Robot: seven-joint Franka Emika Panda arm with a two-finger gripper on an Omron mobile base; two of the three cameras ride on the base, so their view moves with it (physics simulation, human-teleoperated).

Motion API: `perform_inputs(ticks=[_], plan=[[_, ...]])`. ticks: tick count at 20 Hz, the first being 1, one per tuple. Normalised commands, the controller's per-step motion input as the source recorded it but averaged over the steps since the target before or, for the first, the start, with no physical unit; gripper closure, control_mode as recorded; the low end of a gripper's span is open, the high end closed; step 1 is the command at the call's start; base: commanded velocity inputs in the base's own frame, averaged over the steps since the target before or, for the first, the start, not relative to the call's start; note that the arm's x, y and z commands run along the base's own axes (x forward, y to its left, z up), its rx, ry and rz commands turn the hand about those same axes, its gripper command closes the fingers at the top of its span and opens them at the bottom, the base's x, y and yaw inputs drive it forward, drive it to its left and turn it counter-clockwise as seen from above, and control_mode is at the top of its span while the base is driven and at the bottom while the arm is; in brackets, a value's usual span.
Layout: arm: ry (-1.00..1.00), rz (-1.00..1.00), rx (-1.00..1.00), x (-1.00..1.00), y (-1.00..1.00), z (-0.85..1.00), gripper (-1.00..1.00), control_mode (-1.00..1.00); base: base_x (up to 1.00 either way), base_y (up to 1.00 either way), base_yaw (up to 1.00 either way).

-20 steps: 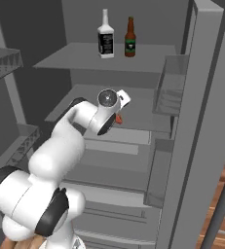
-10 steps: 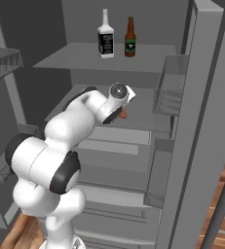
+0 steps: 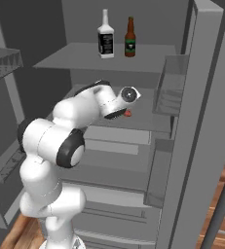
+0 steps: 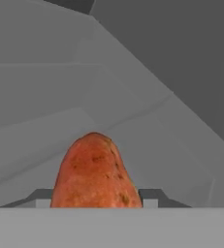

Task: Place the liquor and beer on the top shelf of the fridge to keep them out of children's reach, and place the sweet potato on lower shelves for easy access.

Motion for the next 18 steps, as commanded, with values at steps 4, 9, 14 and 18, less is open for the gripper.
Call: perform_inputs(ticks=[4, 9, 14, 18], plan=[[0.00, 0.08, 0.00, 0.56, -0.01, -0.23, -1.00, -1.00, 0.00, 0.00, 0.00], [-0.10, 0.07, 0.00, -0.25, 0.00, -0.07, -1.00, -1.00, 0.00, 0.00, 0.00], [-0.23, 0.02, -0.05, -0.67, 0.00, 0.03, -1.00, -1.00, 0.00, 0.00, 0.00], [-0.23, 0.00, -0.13, -0.69, 0.07, 0.28, -1.00, -1.00, 0.00, 0.00, 0.00]])
